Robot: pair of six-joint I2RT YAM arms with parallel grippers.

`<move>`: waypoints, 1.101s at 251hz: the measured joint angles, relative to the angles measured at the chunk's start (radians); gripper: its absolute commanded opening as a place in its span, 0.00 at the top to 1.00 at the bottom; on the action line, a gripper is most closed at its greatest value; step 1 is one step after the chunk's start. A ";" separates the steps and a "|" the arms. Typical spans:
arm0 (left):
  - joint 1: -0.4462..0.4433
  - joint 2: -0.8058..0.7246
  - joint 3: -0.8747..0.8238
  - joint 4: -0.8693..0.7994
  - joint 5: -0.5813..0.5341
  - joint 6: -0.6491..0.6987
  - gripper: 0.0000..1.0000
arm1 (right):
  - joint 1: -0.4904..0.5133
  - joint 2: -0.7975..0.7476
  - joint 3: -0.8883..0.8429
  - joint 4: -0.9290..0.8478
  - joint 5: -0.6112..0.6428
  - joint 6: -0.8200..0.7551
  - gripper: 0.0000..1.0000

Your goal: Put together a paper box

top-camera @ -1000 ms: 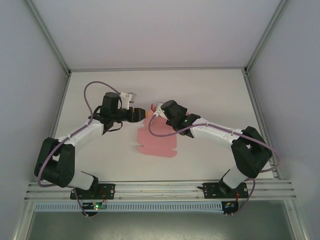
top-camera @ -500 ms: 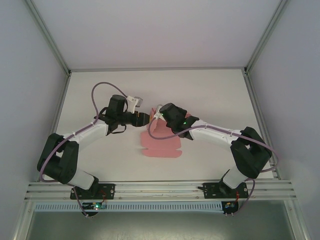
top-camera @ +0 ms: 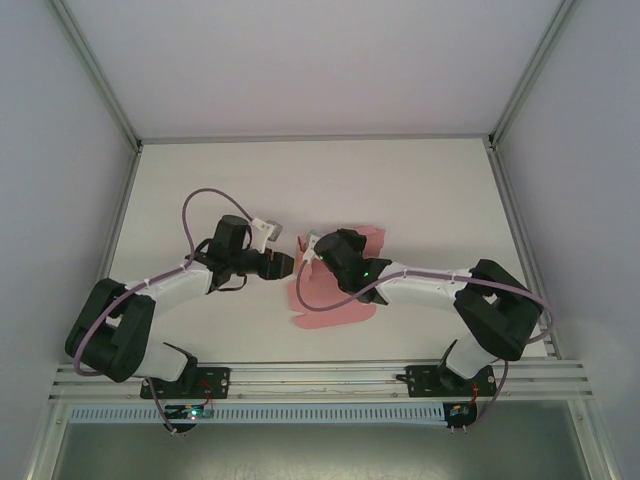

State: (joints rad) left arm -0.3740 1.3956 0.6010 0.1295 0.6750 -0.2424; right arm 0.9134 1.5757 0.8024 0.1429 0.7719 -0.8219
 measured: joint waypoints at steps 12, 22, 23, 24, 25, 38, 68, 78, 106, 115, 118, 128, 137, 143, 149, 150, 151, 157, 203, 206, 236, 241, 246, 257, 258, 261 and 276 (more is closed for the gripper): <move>0.000 -0.014 -0.023 0.016 0.003 0.000 0.46 | 0.009 0.000 -0.006 0.018 0.007 -0.010 1.00; -0.002 -0.023 -0.036 0.028 0.006 0.000 0.46 | 0.015 0.000 -0.011 0.031 0.009 -0.018 1.00; -0.002 -0.024 -0.037 0.029 0.006 0.000 0.46 | 0.016 0.000 -0.011 0.032 0.009 -0.019 1.00; -0.002 -0.024 -0.037 0.029 0.006 -0.001 0.46 | 0.017 0.000 -0.011 0.034 0.009 -0.020 1.00; -0.002 -0.024 -0.038 0.030 0.006 -0.001 0.46 | 0.018 0.000 -0.012 0.035 0.009 -0.021 1.00; -0.006 -0.026 -0.044 0.045 0.011 -0.002 0.46 | 0.026 0.000 -0.017 0.047 0.011 -0.025 1.00; -0.010 -0.026 -0.048 0.087 0.029 -0.009 0.46 | 0.035 0.000 -0.022 0.060 0.037 -0.032 1.00; -0.014 -0.026 -0.048 0.097 0.028 -0.011 0.46 | 0.040 0.002 -0.022 0.061 0.048 -0.035 1.00; -0.039 -0.010 -0.040 0.098 -0.007 -0.011 0.46 | 0.049 0.006 -0.018 0.042 0.068 -0.023 1.00; -0.054 0.002 -0.032 0.097 -0.034 -0.011 0.44 | 0.049 0.009 -0.013 0.027 0.076 -0.015 1.00; -0.060 0.005 -0.029 0.096 -0.048 -0.011 0.44 | 0.049 0.011 -0.012 0.021 0.079 -0.013 1.00; -0.076 0.010 -0.026 0.095 -0.088 -0.011 0.46 | 0.050 0.013 -0.011 0.011 0.087 -0.006 1.00; -0.093 0.010 -0.026 0.095 -0.135 -0.012 0.46 | 0.052 0.013 -0.011 0.004 0.087 -0.003 1.00; -0.103 0.010 -0.026 0.096 -0.163 -0.012 0.46 | 0.057 0.013 -0.011 0.002 0.087 0.000 1.00; -0.111 0.010 -0.026 0.097 -0.187 -0.012 0.46 | 0.060 0.013 -0.011 0.000 0.088 0.002 1.00; -0.112 0.010 -0.026 0.097 -0.190 -0.012 0.46 | 0.060 0.013 -0.011 -0.001 0.088 0.003 1.00; -0.113 0.010 -0.026 0.097 -0.193 -0.012 0.46 | 0.061 0.013 -0.011 -0.001 0.088 0.003 1.00; -0.121 0.010 -0.026 0.097 -0.216 -0.013 0.45 | 0.065 0.014 -0.011 -0.003 0.090 0.004 1.00; -0.156 -0.005 -0.079 0.135 -0.352 -0.015 0.44 | 0.070 0.037 -0.014 0.012 0.104 0.007 1.00; -0.157 -0.005 -0.082 0.142 -0.357 -0.015 0.45 | 0.071 0.038 -0.014 0.012 0.104 0.007 1.00; -0.170 0.011 -0.109 0.206 -0.400 -0.021 0.44 | 0.080 0.046 -0.014 0.017 0.104 0.015 1.00; -0.174 0.017 -0.110 0.219 -0.405 -0.023 0.44 | 0.080 0.047 -0.014 0.020 0.105 0.017 1.00; -0.178 0.023 -0.111 0.232 -0.409 -0.024 0.44 | 0.080 0.050 -0.014 0.024 0.106 0.020 1.00; -0.188 0.039 -0.115 0.267 -0.415 -0.027 0.44 | 0.080 0.055 -0.014 0.031 0.109 0.029 1.00; -0.189 0.040 -0.115 0.270 -0.415 -0.027 0.44 | 0.080 0.056 -0.014 0.032 0.110 0.030 1.00; -0.190 0.044 -0.115 0.277 -0.417 -0.028 0.44 | 0.080 0.058 -0.014 0.034 0.111 0.031 1.00; -0.196 0.063 -0.120 0.313 -0.414 -0.034 0.42 | 0.085 0.070 -0.016 0.054 0.129 0.034 1.00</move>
State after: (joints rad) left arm -0.5701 1.4586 0.4812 0.4427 0.2611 -0.2764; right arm 0.9989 1.6459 0.7868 0.1970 0.9009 -0.7876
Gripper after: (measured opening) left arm 0.562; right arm 0.050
